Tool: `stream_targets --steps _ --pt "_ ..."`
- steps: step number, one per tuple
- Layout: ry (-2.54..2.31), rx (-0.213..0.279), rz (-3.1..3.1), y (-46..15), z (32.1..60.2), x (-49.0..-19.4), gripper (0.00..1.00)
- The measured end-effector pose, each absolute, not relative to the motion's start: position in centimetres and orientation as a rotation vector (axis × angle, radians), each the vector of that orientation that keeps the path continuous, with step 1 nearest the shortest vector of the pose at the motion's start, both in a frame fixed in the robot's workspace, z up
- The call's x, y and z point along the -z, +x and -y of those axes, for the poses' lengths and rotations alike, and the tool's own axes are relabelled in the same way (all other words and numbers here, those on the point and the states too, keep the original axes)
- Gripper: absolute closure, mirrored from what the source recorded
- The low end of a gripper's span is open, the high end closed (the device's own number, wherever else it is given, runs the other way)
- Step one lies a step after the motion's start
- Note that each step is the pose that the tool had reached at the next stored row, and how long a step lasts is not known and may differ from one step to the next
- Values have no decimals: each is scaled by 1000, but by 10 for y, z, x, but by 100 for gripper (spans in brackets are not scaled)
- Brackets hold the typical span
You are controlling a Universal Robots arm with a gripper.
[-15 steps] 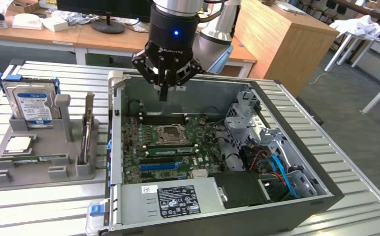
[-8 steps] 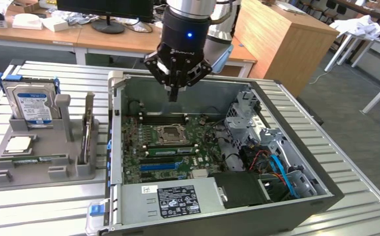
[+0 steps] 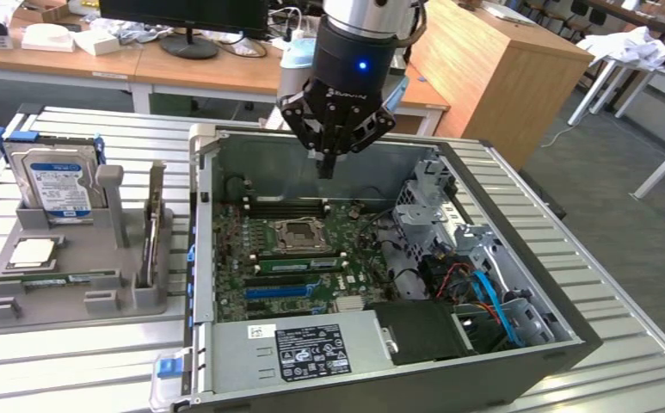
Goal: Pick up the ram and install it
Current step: 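Press down the ram until it locks into place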
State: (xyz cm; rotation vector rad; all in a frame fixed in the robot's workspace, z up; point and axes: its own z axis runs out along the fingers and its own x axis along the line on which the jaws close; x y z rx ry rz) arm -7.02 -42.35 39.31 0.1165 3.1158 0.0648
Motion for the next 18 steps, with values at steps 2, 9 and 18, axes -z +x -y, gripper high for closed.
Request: stream_targets --steps 2,9,18 --pt "117 -65 -3116 -70 424 -393 90" --pt "117 -65 -3116 -70 423 -386 90" --pt "117 -65 -3116 -69 423 -369 90"
